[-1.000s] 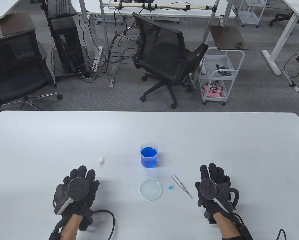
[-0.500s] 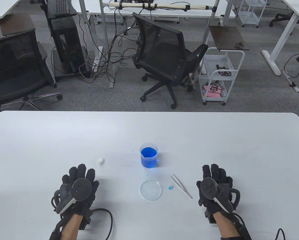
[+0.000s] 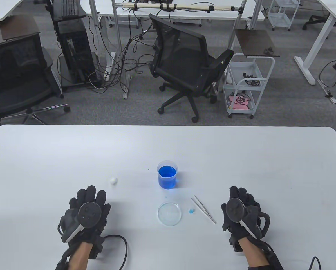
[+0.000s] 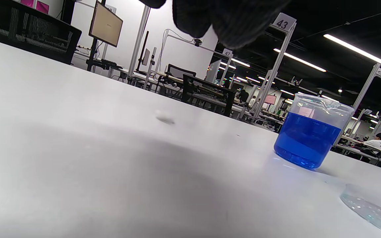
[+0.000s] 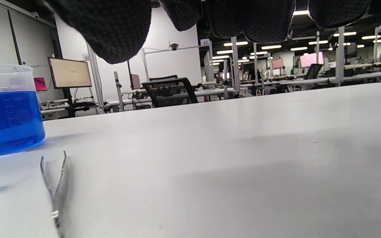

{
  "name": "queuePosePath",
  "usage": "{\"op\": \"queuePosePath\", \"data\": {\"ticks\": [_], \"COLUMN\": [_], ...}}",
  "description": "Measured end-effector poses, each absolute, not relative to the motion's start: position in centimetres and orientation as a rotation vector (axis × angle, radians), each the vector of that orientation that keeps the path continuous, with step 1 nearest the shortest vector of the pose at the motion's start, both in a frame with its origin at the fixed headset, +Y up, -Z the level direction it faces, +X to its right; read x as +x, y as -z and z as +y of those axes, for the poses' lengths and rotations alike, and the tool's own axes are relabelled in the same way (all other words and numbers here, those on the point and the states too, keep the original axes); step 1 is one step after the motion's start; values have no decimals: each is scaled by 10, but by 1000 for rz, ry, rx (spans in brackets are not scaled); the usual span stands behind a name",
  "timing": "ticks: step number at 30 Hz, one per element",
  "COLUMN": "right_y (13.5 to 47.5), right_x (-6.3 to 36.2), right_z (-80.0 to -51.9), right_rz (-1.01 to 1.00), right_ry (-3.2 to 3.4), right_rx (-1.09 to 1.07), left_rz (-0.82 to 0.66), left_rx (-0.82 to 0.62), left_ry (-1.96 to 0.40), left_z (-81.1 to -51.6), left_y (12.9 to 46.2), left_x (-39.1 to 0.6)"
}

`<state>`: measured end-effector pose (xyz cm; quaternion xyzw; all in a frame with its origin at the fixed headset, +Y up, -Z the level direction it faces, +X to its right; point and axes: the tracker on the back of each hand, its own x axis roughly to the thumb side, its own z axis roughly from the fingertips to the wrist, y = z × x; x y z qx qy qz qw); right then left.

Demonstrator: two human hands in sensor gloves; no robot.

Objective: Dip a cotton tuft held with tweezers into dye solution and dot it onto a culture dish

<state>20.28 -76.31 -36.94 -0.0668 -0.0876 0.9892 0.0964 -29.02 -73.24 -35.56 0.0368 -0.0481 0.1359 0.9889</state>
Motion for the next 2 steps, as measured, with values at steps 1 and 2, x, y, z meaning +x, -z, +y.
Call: {"op": "queuePosePath", "data": {"ticks": [1,2], "right_y": [370,370], "right_x": [204,205], "right_z": [-764,-764], "right_rz": [-250,-244], "right_ry": [-2932,-2925], "right_rx": [-200,-205], "left_rz": [-97,-100], "left_rx": [72,64], "left_ry": [-276,-278], "left_z": [-733,-734], "left_y": [356,357], "left_x": [-290,-289]}}
